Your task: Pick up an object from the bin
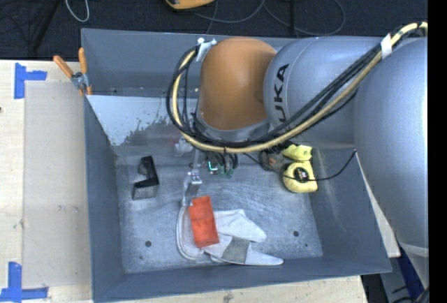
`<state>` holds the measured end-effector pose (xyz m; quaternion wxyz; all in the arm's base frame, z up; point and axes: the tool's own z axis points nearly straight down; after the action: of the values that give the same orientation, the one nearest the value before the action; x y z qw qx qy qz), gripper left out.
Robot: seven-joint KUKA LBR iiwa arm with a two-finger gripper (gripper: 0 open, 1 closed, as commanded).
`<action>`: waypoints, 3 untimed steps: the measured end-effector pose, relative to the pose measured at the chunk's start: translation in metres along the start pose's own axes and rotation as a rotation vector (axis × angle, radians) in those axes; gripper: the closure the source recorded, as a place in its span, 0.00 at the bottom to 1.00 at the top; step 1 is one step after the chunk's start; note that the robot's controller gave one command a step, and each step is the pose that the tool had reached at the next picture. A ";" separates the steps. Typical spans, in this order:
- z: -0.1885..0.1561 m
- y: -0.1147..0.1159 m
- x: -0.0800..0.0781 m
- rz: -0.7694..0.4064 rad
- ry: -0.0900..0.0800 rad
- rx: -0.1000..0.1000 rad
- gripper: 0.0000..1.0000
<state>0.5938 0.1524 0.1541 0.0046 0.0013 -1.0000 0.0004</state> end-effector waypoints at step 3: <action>0.066 -0.045 0.066 -0.224 -0.016 -0.005 1.00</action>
Offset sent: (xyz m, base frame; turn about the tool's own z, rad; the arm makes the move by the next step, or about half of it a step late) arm -0.1120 -0.0403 -0.0288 -0.0545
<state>0.5269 0.1074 0.0890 -0.0033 0.1130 -0.9936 -0.0024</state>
